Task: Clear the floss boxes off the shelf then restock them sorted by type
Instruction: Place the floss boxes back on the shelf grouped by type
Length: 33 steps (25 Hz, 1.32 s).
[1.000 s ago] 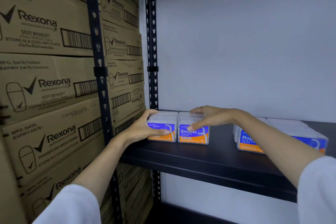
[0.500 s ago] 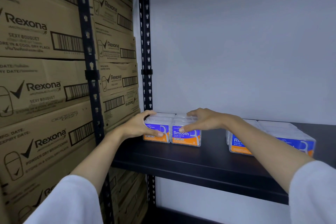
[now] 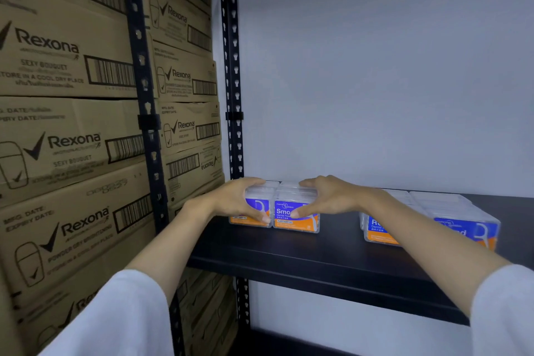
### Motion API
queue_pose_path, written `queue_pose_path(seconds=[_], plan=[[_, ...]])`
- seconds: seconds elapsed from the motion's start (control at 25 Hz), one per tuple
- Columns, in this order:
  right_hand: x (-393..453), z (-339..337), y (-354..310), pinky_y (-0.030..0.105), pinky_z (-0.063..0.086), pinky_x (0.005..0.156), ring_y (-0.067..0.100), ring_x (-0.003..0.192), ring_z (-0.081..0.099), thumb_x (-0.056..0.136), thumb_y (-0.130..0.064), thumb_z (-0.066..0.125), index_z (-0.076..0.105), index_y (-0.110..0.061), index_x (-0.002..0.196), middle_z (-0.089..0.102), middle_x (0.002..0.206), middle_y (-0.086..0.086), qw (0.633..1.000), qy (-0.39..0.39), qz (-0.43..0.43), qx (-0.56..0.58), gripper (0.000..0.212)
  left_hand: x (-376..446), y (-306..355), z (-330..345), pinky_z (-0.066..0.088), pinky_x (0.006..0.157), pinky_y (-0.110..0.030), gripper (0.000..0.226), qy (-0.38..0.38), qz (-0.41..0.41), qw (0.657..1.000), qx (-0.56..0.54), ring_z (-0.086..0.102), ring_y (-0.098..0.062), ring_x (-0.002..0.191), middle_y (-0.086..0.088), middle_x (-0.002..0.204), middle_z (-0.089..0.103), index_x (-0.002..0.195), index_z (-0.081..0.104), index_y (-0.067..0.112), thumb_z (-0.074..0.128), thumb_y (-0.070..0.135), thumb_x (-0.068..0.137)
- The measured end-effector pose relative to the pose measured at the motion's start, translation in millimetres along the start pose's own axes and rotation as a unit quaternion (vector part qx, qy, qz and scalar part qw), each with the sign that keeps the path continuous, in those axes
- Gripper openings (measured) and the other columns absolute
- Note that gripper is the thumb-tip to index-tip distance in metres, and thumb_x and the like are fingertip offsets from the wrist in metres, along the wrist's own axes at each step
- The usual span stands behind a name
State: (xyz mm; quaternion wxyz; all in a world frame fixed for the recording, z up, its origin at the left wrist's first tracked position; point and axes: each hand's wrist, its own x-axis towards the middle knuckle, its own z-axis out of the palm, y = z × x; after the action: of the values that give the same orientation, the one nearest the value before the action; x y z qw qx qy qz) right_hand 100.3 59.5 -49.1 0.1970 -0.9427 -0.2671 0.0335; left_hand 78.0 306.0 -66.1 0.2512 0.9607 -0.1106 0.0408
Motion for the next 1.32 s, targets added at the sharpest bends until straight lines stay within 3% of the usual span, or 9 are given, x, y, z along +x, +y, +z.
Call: queue_pose_path(seconds=[0.2,0.4,0.48,0.6,0.72,0.8,0.96,1.08,1.32], plan=[[-30,-15,1,0.024,0.029,0.107,0.016,0.137,0.035,0.077,-0.057,0.067,0.027,-0.018,0.149,0.034,0.152,-0.001,0.999,0.036,-0.011,0.013,0.091,-12,21,-7,0.016,0.121,-0.039,0.105,0.013,0.039,0.999,0.003,0.014,-0.013,0.147,0.009,0.159,0.019,0.15,0.025,0.031,0.073,0.063,0.062],[-111,-52,49,0.028,0.028,0.109,0.017,0.138,0.034,0.076,-0.058,0.067,0.038,-0.026,0.143,0.037,0.151,-0.003,0.993,0.108,0.041,0.015,0.08,-18,91,13,0.021,0.113,-0.023,0.08,0.035,0.119,0.992,-0.025,0.029,-0.006,0.14,0.012,0.152,0.034,0.142,0.041,0.033,0.075,0.054,0.072],[-142,-59,76,0.026,0.026,0.109,0.015,0.138,0.032,0.076,-0.055,0.068,0.039,-0.027,0.143,0.036,0.151,-0.005,0.99,0.12,0.07,0.019,0.078,-13,126,39,0.022,0.11,-0.02,0.082,0.019,0.14,0.99,-0.028,0.031,-0.006,0.139,0.012,0.15,0.036,0.141,0.041,0.032,0.079,0.051,0.07],[-178,-59,114,0.026,0.023,0.113,0.012,0.142,0.025,0.072,-0.055,0.073,0.032,-0.029,0.145,0.025,0.155,-0.007,0.986,0.121,0.103,0.046,0.088,0,168,82,0.02,0.115,-0.026,0.104,-0.041,0.147,0.988,-0.025,0.017,-0.009,0.146,0.008,0.159,0.015,0.149,0.025,0.033,0.085,0.047,0.064],[-192,-55,140,0.031,0.017,0.118,0.014,0.147,0.011,0.07,-0.056,0.074,0.021,-0.033,0.149,0.009,0.16,-0.002,0.984,0.127,0.121,0.037,0.098,16,188,106,0.017,0.117,-0.034,0.123,-0.074,0.092,0.993,-0.026,0.004,-0.016,0.149,0.002,0.161,-0.014,0.152,0.007,0.039,0.088,0.046,0.059],[-191,-53,147,0.031,0.015,0.117,0.015,0.147,0.007,0.071,-0.054,0.074,0.016,-0.033,0.151,0.007,0.16,0.0,0.983,0.131,0.118,0.044,0.101,26,193,114,0.02,0.116,-0.032,0.121,-0.083,0.066,0.993,-0.054,0.01,-0.019,0.148,-0.003,0.161,-0.007,0.152,0.007,0.034,0.088,0.04,0.062],[-183,-42,152,0.018,0.028,0.102,0.015,0.137,0.031,0.081,-0.04,0.071,0.023,-0.023,0.149,0.022,0.155,0.002,0.986,0.118,0.097,0.067,0.085,34,192,123,0.029,0.114,-0.03,0.106,-0.06,0.067,0.993,-0.082,0.028,-0.017,0.14,-0.001,0.156,0.021,0.15,0.023,0.021,0.087,0.026,0.067],[-182,-40,153,0.017,0.033,0.095,0.016,0.132,0.036,0.086,-0.033,0.067,0.026,-0.02,0.148,0.026,0.152,0.005,0.984,0.137,0.096,0.066,0.075,33,193,126,0.034,0.112,-0.032,0.103,-0.044,0.067,0.994,-0.077,0.033,-0.017,0.137,-0.001,0.153,0.026,0.15,0.026,0.02,0.087,0.026,0.067],[-188,-43,153,0.025,0.04,0.1,0.015,0.128,0.039,0.087,-0.034,0.065,0.021,-0.02,0.149,0.021,0.155,0.006,0.984,0.128,0.097,0.072,0.078,34,195,128,0.04,0.109,-0.036,0.109,-0.047,0.062,0.992,-0.095,0.036,-0.018,0.136,-0.002,0.156,0.022,0.15,0.02,0.027,0.088,0.029,0.065]])
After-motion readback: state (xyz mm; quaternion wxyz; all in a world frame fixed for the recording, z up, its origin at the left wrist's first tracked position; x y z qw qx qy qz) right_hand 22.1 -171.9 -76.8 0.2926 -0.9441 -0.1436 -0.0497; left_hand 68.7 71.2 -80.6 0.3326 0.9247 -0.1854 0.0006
